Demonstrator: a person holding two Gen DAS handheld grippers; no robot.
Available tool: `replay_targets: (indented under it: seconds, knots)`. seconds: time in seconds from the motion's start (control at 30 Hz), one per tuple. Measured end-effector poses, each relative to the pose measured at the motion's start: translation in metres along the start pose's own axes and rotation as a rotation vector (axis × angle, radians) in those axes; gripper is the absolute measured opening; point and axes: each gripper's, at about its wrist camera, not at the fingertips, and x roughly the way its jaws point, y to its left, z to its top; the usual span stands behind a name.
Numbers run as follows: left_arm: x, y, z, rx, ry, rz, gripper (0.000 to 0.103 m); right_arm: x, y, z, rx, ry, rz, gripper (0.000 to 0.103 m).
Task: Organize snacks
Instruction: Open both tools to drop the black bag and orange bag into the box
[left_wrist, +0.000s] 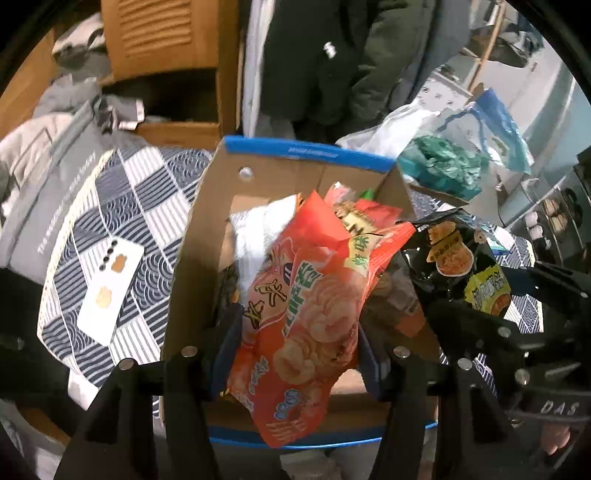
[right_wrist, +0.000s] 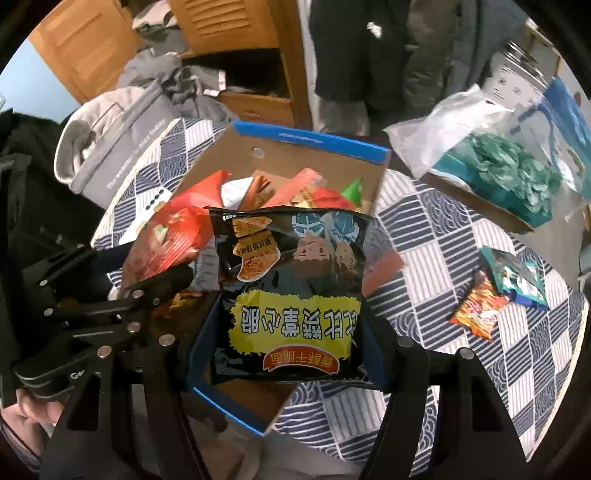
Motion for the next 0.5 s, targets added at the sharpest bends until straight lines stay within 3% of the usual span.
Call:
replay_targets:
  seconds: [0.13, 0.23, 0.5]
  knots:
    - [0.007, 0.010, -0.002, -0.032, 0.030, 0.019, 0.063, 0.011, 0.008, 0.003, -0.015, 0.021, -0.003, 0.068]
    - [0.005, 0.014, -0.002, -0.050, 0.024, 0.023, 0.069, 0.013, 0.006, 0.005, 0.002, 0.015, -0.021, 0.075]
    - [-0.007, 0.016, 0.005, -0.077, -0.007, -0.009, 0.070, 0.003, -0.008, 0.007, 0.053, -0.007, -0.018, 0.075]
